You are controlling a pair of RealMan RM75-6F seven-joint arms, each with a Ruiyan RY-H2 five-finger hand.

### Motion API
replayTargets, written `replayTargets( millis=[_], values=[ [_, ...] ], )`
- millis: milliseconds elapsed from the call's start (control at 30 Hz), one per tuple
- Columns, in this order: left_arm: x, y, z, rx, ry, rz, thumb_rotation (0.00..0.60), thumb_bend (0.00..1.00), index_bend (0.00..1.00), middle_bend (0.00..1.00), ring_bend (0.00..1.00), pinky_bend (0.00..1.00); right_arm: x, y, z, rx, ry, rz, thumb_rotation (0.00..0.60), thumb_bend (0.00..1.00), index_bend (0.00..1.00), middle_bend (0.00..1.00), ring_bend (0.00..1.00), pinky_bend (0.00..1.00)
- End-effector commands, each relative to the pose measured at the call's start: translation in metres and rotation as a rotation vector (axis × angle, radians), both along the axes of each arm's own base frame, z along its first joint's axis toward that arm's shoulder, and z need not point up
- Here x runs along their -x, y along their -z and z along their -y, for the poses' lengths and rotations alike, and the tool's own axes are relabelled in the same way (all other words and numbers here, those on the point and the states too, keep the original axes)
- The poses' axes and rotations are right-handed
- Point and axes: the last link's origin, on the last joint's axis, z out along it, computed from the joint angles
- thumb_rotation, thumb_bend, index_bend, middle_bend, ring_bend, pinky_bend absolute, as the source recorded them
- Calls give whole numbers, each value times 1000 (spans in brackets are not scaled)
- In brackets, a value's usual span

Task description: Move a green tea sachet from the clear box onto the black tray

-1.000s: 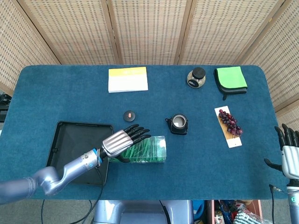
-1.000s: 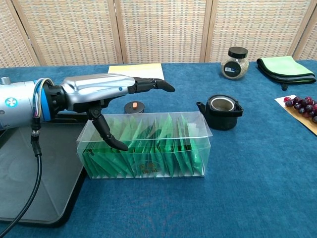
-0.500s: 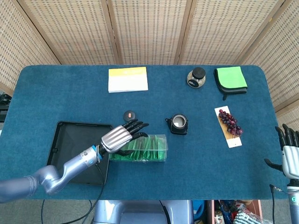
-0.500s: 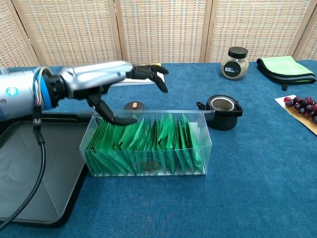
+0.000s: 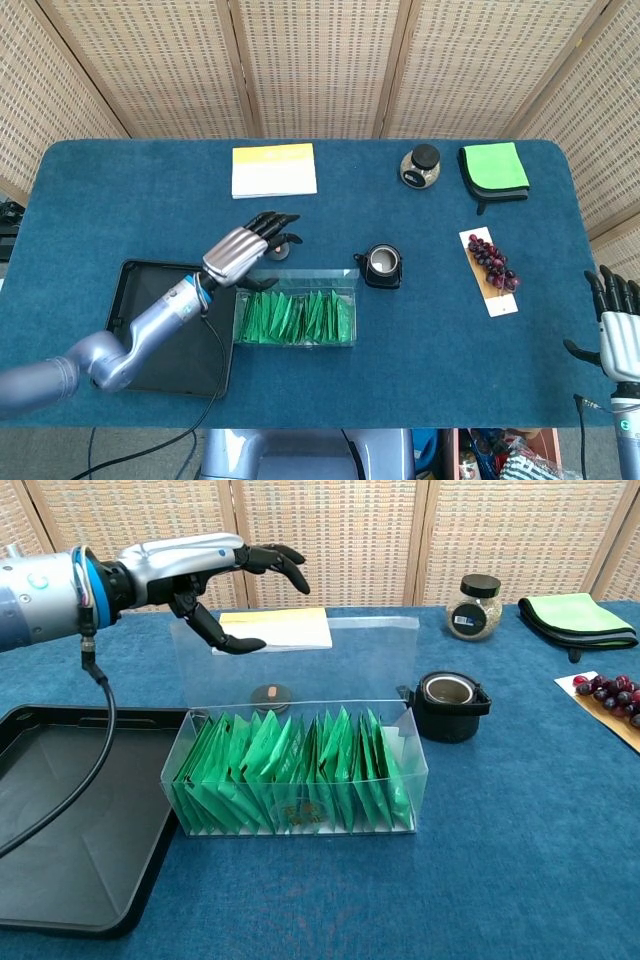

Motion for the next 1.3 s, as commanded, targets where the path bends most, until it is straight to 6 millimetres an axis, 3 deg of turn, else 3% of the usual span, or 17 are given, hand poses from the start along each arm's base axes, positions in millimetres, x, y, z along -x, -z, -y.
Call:
replayTargets(
  millis=[33, 433, 500, 700, 933, 1300],
  values=[
    [1, 3, -16, 5, -58, 10, 600, 364, 210, 0, 0, 0, 0, 0, 0, 0, 1, -3, 600, 0, 0, 0, 0, 0],
    [23, 5, -31, -1, -130, -3, 600, 364, 210, 0, 0, 0, 2, 3, 2, -10, 12, -7, 600, 0, 0, 0, 0, 0],
    [22, 1, -27, -22, -92, 12, 600, 359, 210, 0, 0, 0, 2, 3, 2, -9, 12, -6, 600, 0, 0, 0, 0, 0],
    [17, -8, -3, -28, 107, -28, 600, 177, 210, 0, 0, 0, 3, 3, 2, -9, 18, -5, 600, 0, 0, 0, 0, 0],
    [0, 1, 19, -8, 304, -147, 600, 182, 282, 0, 0, 0, 3, 4, 4, -13, 23, -5, 600, 0, 0, 0, 0, 0],
    [-15, 28, 26, 16, 359, -226, 600, 235, 376, 0, 0, 0, 6, 3, 5, -13, 38, 0, 600, 0, 0, 0, 0, 0]
  ],
)
